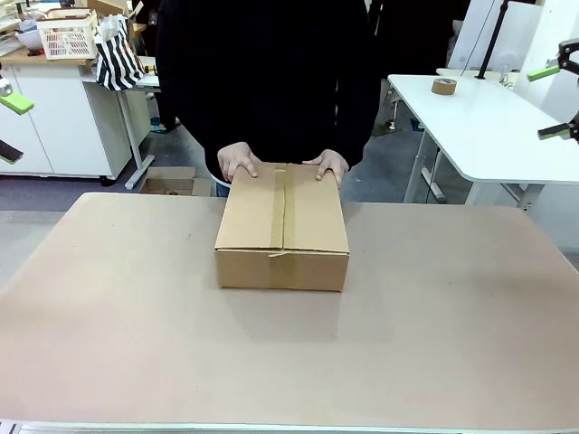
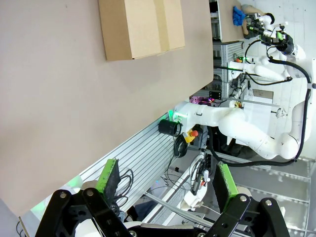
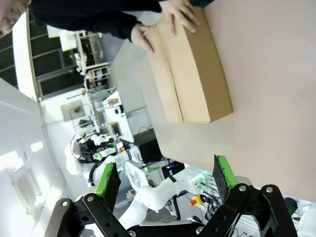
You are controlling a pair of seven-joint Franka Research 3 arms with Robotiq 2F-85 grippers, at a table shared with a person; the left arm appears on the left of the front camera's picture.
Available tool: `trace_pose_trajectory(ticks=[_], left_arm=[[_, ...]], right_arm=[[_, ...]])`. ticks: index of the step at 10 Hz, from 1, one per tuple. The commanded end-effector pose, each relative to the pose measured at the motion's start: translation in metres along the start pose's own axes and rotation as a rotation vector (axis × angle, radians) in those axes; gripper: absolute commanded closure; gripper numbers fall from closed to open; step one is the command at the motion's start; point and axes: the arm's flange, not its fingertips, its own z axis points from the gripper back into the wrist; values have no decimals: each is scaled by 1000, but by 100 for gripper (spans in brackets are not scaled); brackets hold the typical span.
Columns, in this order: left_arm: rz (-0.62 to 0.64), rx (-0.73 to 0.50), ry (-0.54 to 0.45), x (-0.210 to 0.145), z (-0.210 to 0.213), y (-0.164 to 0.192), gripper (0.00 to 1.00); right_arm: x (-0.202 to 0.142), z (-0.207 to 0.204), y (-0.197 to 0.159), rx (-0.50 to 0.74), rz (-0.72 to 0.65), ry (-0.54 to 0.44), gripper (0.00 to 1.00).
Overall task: Pack the gift set into the box.
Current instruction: Press and hold the closed box until the human finishes sealing it.
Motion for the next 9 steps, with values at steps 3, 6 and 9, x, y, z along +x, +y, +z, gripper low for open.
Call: trace_pose_trajectory(ticks=[3,6,9], left_arm=[[3,9,-7,-1,0,2,0],[3,9,-7,-1,0,2,0],[3,9,-7,-1,0,2,0]], right_arm=[[-2,2,1,-8,-13,11,0],[-2,2,1,-8,-13,11,0],[-2,2,1,-8,-13,11,0]])
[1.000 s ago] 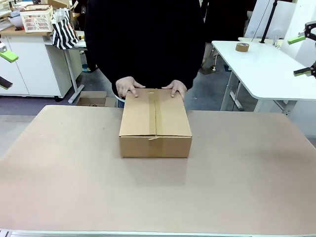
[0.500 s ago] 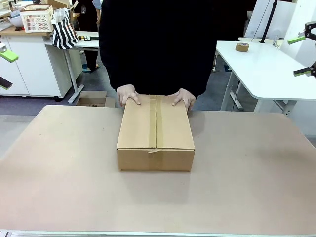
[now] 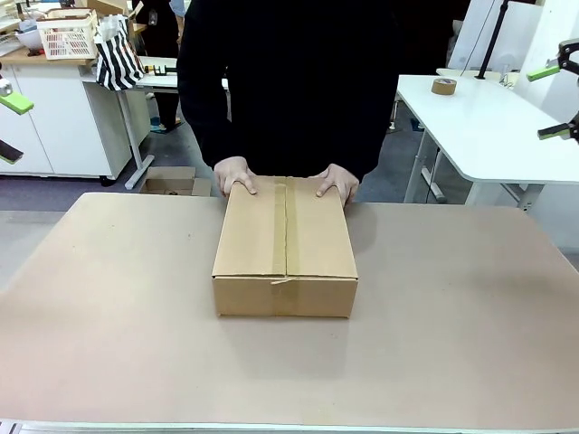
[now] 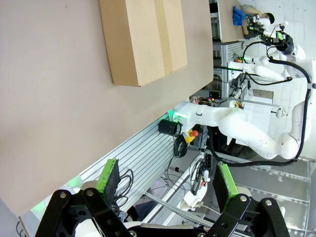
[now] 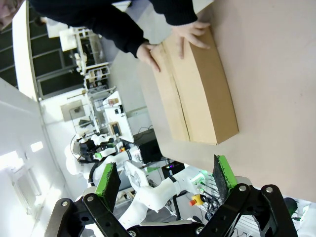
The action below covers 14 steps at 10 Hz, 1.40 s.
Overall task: Pack the gift set into the box.
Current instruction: Press and hold the closed box until the human finishes sealing it.
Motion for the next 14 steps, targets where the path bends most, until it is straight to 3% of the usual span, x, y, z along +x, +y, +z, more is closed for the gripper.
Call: trace_pose_trajectory(ticks=[1,12,13,14], left_arm=[[3,9,-7,-1,0,2,0],[3,9,-7,-1,0,2,0],[3,9,-7,-1,0,2,0],[0,0,0,0,0,0,0]], right_arm=[[-2,3,1,-8,-13,11,0],[-2,3,1,-8,-13,11,0],[0,0,0,0,0,0,0],[5,-23,12,-28,117,-73,0]])
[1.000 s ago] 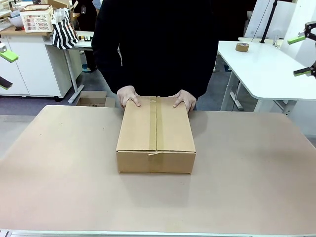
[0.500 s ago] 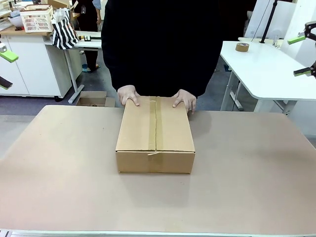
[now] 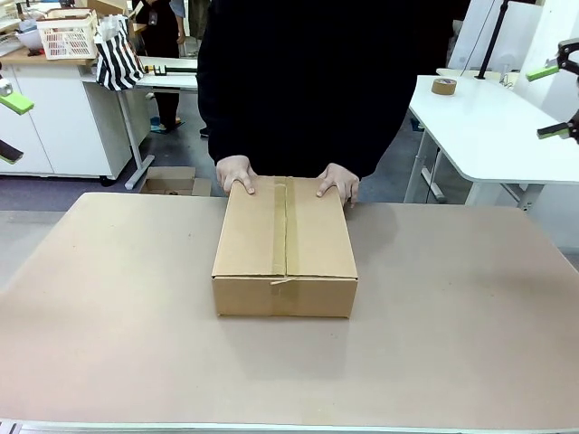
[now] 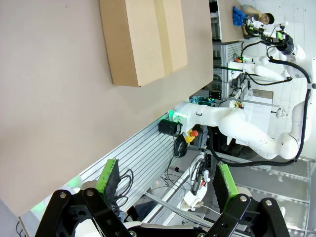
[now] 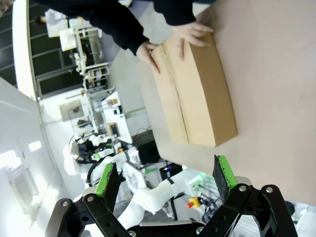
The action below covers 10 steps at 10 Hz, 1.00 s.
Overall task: Pack the gift set into the box.
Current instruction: Press and hold the closed box until the human finishes sealing it.
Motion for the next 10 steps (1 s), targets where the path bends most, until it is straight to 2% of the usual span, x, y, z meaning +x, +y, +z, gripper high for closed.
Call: trace_pose_trajectory(ticks=[1,2,3,4,5,6,7,8,9,10], left_arm=[[-194,93,-44,11,-17,-8,0],[-370,40,-8,22,-46,-16,0],[-537,18,-6,32,-84,-24,0],[-659,59,-73,38,-132,-36,0],[-767,175,-158,41,-174,-52,0],[-842,119,-182,41,-206,-61,0],[-870,64,-146,41,-226,-64,0],[-677,110,-17,51,-216,-56,0],[-806,155,-120,41,-212,-73,0],[-806,155,-120,41,-212,-73,0]], right_arm=[[0,-54,24,-34,315,-85,0],[-7,-98,34,-80,508,-62,0],[-14,-140,42,-49,677,-55,0],[-29,-189,44,-55,885,-54,0],[-49,-224,39,-17,1025,15,0],[-67,-243,32,-9,1091,80,0],[-77,-240,28,-60,1100,86,0],[-68,-204,26,-236,940,44,0],[-82,-252,47,-127,1059,130,0],[-82,-252,47,-127,1059,130,0]])
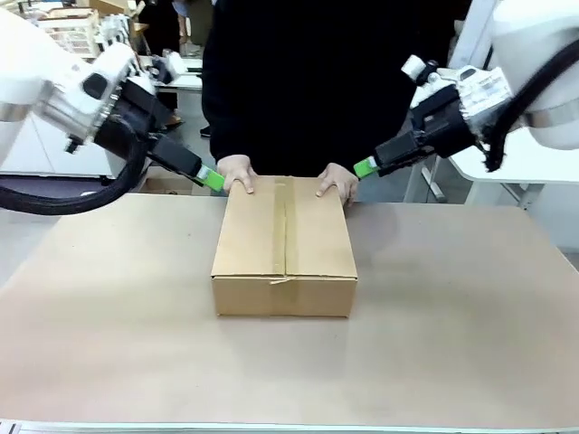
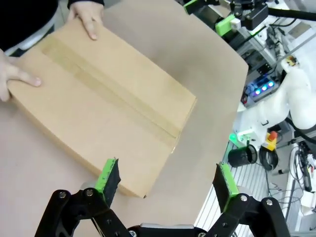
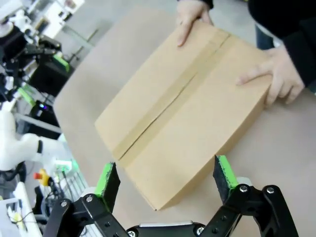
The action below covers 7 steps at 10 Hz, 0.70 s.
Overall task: Pack the gift set into the box.
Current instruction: Press and hold the closed box until the human finishes sealing it.
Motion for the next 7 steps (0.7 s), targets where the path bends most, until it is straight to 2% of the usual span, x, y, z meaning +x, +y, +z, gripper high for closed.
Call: trace_pose_trajectory(ticks=[1,2,3,4,5,6,7], left_arm=[[3,-11,9,-2,-6,0,0],[-164,19,-86,-5,-34,4,0],[-336,114,-207,-18,-57,16,0],[-337,31,-317,-30,-68,22,0],[-344,26,-381,-42,-76,31,0],[-299,-42,-447,-50,-80,42,0],[-205,-196,-497,-51,-87,51,0]], right_arm=[[-3,3,-3,-7,-7,-2,0],[8,-29,8,124,312,-59,0],[5,-53,17,183,533,-78,0],[-5,-67,17,244,653,-158,0],[-21,-81,11,296,711,-225,0],[-39,-95,-5,354,684,-208,0],[-54,-103,-25,457,597,-196,0]])
